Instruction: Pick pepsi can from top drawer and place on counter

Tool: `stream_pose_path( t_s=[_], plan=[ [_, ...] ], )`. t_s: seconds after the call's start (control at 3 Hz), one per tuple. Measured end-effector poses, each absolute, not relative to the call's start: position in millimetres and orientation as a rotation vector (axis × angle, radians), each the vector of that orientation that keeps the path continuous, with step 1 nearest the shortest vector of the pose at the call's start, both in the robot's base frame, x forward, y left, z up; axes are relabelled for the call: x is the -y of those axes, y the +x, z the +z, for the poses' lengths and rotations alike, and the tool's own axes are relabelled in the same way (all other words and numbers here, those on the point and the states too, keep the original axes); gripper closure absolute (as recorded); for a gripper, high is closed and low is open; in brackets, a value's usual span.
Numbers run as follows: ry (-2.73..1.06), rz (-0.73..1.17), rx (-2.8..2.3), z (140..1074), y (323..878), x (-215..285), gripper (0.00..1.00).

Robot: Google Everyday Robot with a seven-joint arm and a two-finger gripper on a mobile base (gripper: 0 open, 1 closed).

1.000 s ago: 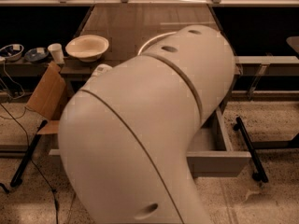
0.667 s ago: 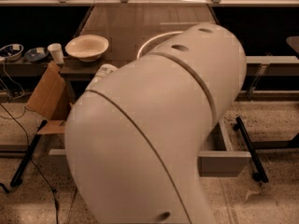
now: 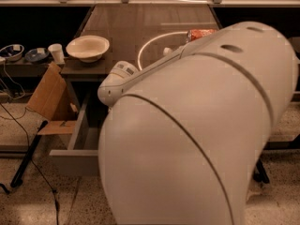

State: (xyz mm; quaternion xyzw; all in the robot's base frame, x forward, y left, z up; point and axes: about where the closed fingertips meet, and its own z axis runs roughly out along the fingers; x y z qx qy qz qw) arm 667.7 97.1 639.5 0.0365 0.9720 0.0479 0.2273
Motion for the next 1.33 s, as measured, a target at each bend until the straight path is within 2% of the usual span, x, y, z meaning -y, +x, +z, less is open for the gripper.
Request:
stream_pose_path(
  t_s=[1.33],
  plan=[
    [0.082,0.216,-2.704,689.5,629.5,-28.3,1.00]
  ],
)
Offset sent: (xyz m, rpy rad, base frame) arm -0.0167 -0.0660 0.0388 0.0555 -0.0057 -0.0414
